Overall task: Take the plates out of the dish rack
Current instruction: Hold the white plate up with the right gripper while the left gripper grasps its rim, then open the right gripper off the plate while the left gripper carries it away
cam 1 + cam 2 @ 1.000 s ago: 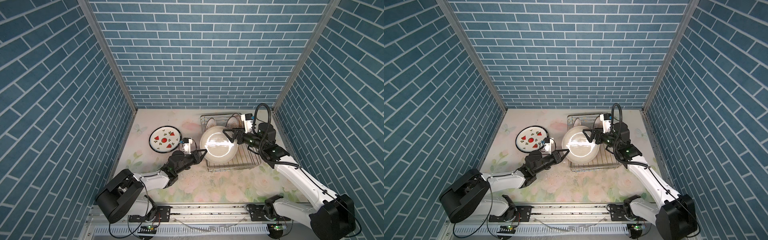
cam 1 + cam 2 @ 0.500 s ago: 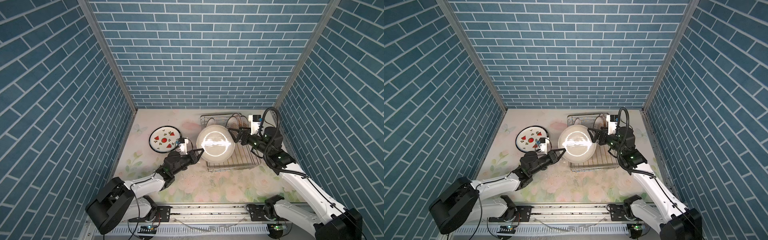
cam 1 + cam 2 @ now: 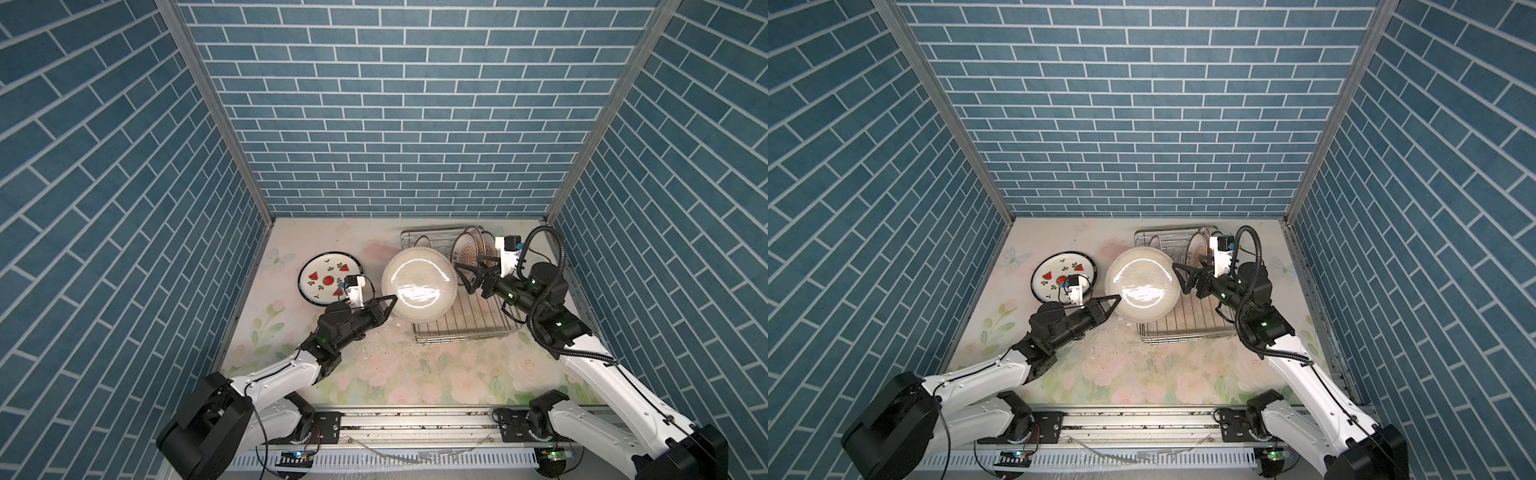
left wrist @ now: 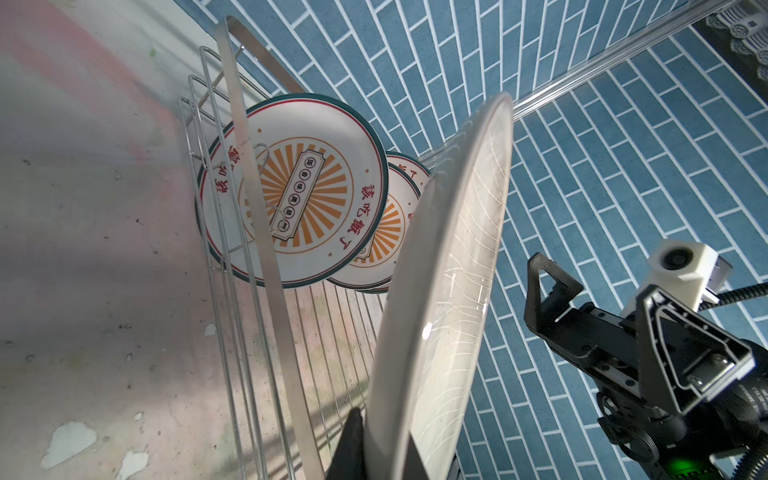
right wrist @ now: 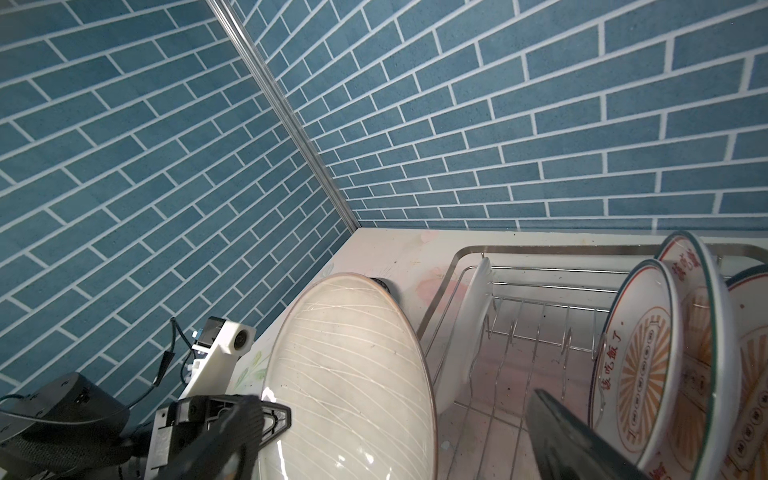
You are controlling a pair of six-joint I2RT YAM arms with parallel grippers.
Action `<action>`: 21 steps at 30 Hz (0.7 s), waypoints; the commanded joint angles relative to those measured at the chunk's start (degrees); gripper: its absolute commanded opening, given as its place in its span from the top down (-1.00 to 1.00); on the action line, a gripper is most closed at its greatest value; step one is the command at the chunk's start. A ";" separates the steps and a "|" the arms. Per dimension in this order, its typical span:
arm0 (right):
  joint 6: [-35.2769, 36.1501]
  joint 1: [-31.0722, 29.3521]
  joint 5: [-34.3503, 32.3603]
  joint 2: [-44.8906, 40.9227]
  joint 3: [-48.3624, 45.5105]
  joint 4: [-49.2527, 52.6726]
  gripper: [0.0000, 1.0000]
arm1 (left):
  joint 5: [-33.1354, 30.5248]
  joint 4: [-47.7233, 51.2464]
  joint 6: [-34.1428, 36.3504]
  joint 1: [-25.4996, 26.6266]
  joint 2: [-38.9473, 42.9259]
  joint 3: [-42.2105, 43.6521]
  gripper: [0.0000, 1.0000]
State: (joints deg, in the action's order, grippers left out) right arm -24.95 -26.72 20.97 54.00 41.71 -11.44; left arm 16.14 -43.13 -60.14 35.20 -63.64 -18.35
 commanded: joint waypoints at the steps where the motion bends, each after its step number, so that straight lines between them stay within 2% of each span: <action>1: 3.58 -1.27 -0.14 -0.53 -0.04 -1.13 -0.98 | 0.67 -5.73 -0.59 -1.27 4.60 -0.43 1.00; 5: 5.58 -3.91 -0.09 0.87 0.73 -1.01 -0.98 | 0.23 -3.65 -0.72 -2.93 8.83 1.32 1.00; 13: 12.64 -11.84 -4.36 4.44 3.85 1.88 -0.98 | -1.29 4.56 0.24 -5.81 17.79 3.23 1.00; 21: 14.53 -15.53 -6.82 8.82 5.70 0.49 -0.98 | 0.94 6.76 -1.66 -12.08 21.24 5.10 1.00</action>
State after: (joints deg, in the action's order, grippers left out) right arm -13.39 -41.54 16.21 62.08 45.25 -10.02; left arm 15.81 -29.65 -60.80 24.82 -44.66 -12.86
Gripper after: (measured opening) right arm 0.989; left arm 0.123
